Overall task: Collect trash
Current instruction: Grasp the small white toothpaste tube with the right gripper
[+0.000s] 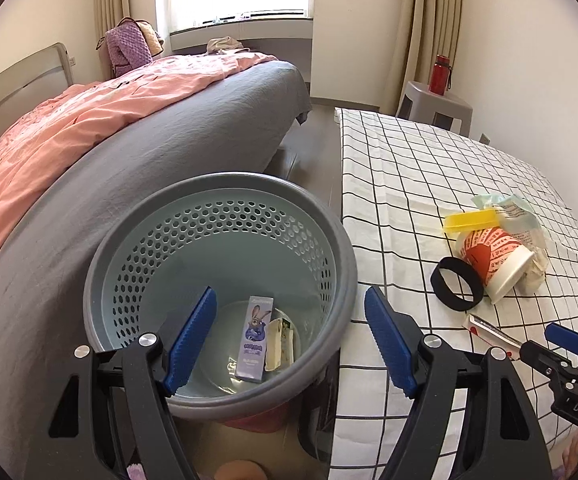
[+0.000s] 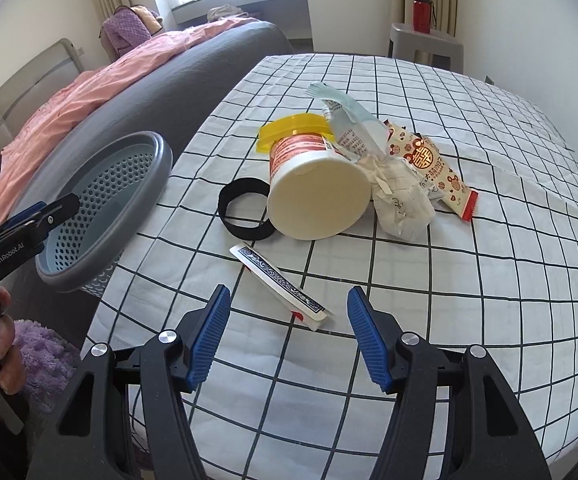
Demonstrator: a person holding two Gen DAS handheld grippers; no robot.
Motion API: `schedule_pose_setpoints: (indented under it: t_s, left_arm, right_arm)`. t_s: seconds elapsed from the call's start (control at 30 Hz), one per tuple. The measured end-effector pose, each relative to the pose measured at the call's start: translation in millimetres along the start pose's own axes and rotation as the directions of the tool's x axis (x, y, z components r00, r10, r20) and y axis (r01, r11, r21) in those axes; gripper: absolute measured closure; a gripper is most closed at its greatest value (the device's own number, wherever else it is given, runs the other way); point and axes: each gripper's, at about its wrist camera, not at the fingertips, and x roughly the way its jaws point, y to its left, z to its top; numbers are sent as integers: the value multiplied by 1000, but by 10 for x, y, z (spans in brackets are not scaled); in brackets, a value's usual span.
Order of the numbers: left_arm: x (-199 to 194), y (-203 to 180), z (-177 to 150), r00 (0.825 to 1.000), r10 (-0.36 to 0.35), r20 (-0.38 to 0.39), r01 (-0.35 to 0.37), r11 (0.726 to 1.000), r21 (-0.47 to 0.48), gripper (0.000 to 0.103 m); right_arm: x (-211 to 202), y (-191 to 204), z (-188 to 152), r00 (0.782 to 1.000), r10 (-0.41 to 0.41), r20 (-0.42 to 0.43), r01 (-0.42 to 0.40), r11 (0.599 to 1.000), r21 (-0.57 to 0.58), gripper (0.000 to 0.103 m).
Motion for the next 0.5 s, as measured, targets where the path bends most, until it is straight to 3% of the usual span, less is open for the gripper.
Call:
schedule_pose_setpoints:
  t_s: [0.2,0.5]
  left_arm:
    - [41,-94,-16,1000,-7,-11,7,1000,15,30]
    - [70,-153,-27,1000,-15,-20,16,999,35,30]
  right_arm:
    - [183,49,48,1000,-6,-15,6,998,-64,43]
    - [447,107,59,998,-43,-47,37,992,-119,53]
